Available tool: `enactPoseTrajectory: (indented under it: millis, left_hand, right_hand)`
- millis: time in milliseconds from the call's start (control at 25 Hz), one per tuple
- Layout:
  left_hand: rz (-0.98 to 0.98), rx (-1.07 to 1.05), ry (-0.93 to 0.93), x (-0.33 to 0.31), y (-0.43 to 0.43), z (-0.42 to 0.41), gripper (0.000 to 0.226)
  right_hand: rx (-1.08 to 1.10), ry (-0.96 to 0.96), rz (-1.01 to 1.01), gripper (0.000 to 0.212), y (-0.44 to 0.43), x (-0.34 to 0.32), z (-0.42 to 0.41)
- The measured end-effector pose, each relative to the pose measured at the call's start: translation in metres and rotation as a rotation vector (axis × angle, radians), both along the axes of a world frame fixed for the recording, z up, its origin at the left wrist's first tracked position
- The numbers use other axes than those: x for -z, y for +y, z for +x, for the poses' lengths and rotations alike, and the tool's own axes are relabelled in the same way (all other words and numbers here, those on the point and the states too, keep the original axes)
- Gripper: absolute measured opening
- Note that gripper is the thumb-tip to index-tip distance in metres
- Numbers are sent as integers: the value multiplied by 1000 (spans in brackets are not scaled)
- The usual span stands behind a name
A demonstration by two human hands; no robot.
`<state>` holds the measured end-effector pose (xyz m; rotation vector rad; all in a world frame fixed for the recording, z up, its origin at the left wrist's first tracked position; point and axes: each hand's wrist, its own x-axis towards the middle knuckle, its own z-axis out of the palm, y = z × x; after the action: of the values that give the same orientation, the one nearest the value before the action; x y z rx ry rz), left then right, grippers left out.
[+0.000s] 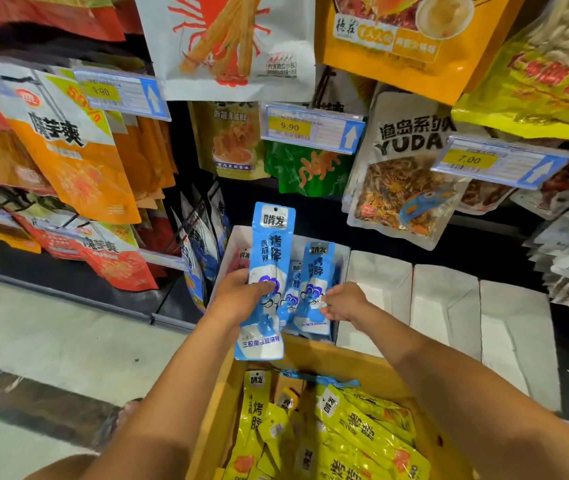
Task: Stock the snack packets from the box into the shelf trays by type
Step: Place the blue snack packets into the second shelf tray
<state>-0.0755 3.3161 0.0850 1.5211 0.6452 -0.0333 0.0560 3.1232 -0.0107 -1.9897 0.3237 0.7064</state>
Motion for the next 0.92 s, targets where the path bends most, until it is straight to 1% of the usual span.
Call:
enactPoseTrajectory:
  millis: [80,200,280,360,440,520,600,680,720,760,840,920]
  left_hand:
    - [16,-13,20,3,6,2,20]
    - [54,-26,49,7,15,5,6]
    - [51,-44,53,6,18,6,5]
    - [53,-47,63,6,21,6,5]
    - [61,-55,73,8,25,6,4]
    - [65,-61,80,9,27,6,2]
    - [61,-68,84,7,28,6,8]
    - [50,-79,96,7,27,6,5]
    - [40,-86,101,6,26,6,3]
    - [30,-91,107,5,24,6,6]
    - [33,-88,109,7,21,7,11]
    - [41,-83,102,8,17,8,13]
  right_hand:
    - [-10,22,-27,6,15,21,11]
    - [-52,58,-23,10,32,50,22]
    - [-65,70,-60,11,41,66,25]
    - [-15,105,-49,14,54,87,24]
    - [-80,61,-154,17,61,107,23]
    - [-54,85,-151,12,63,126,27]
    - [-91,40,-191,8,59,138,31]
    - [-143,48,-192,14,52,158,38]
    - [-159,55,-171,18,51,156,37]
    - [-165,64,-135,19,48,163,40]
    - [-162,69,-74,16,47,113,21]
    - [-108,50,5,12,44,79,10]
